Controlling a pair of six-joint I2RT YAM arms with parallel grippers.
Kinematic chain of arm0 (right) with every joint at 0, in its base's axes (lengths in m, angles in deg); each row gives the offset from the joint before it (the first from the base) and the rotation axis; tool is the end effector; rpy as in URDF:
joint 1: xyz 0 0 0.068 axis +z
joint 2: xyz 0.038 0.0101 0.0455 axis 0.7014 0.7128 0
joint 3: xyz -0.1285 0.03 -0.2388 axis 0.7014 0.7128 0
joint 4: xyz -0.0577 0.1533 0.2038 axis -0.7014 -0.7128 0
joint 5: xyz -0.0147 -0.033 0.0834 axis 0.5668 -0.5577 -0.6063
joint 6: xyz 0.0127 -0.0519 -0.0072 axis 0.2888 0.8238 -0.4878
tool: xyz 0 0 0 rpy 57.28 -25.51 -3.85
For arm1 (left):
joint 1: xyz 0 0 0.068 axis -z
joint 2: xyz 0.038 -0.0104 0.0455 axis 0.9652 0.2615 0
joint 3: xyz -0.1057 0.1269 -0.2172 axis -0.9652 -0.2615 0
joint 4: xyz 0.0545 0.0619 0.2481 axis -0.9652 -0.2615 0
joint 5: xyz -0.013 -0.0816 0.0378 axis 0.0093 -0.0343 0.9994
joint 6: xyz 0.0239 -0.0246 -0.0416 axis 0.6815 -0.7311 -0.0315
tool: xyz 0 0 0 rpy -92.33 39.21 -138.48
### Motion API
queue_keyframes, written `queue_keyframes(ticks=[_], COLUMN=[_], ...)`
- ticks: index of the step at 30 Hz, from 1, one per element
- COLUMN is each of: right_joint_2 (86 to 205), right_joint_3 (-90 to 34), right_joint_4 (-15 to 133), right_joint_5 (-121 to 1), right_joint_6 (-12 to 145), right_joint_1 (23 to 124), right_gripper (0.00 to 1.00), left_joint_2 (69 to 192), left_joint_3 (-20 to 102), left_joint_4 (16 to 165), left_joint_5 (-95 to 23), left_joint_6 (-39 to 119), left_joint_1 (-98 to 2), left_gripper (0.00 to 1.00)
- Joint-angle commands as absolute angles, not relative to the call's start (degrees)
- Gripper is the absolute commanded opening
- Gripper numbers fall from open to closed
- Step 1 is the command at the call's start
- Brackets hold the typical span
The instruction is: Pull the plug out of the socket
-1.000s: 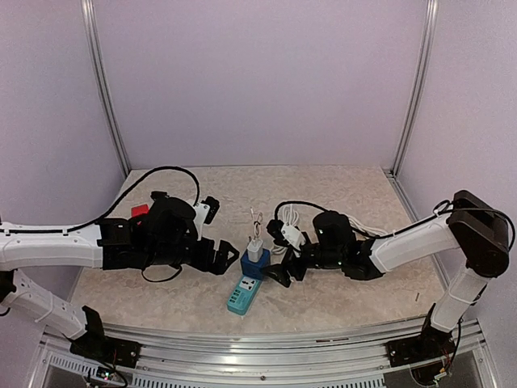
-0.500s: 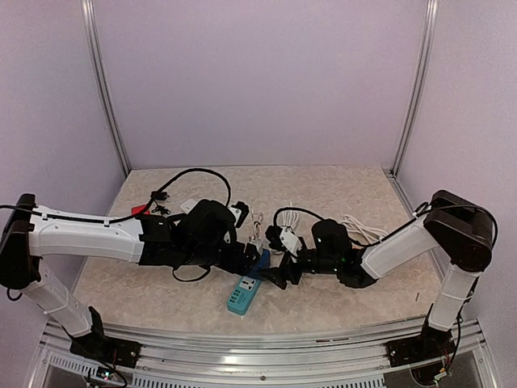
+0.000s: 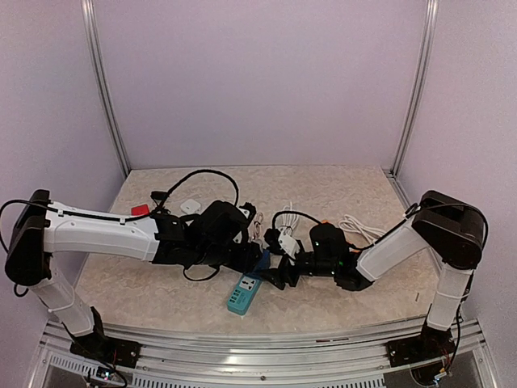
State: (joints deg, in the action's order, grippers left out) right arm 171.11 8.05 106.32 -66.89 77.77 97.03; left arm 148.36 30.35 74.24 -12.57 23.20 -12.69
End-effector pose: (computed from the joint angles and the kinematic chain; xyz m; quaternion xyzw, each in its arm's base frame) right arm 0.2045 0.2814 0.1279 -0.4508 0.6808 0.3281 0.4750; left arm 0.1717 -0.3048 0.2231 0.2179 0.8935 -0.1787 0.3495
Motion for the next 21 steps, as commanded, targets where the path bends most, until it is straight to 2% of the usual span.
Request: queue_keyframes(ticks=[1,6,14,21], right_joint_2=[172.93,173.52,174.06,174.05], right_joint_3=[7.44,7.34,7.08,6.99], right_joint_4=[107.61,107.64,107.15,106.8], right_joint_5=[-66.96,-66.73,-66.42,-66.45], right_joint_6=[77.49,77.5,77.43,77.51], right_joint_1=[97.22,97.19,97.19,97.23], right_gripper=[0.8,0.75,0.66,0.52], left_joint_2=[149.69,149.92,148.92,148.83], left_joint_3=[32.26,32.59,32.53,33.37], left_joint_4=[74.09,74.24,75.1,75.83], left_joint_5=[-11.2,-10.87,-10.14,-9.31], left_joint_6=[23.1,23.36,24.58,26.03], left_joint_1=[-12.31,-12.33,-11.86,-11.16], left_gripper=[0.57,0.48,0.27,0.21])
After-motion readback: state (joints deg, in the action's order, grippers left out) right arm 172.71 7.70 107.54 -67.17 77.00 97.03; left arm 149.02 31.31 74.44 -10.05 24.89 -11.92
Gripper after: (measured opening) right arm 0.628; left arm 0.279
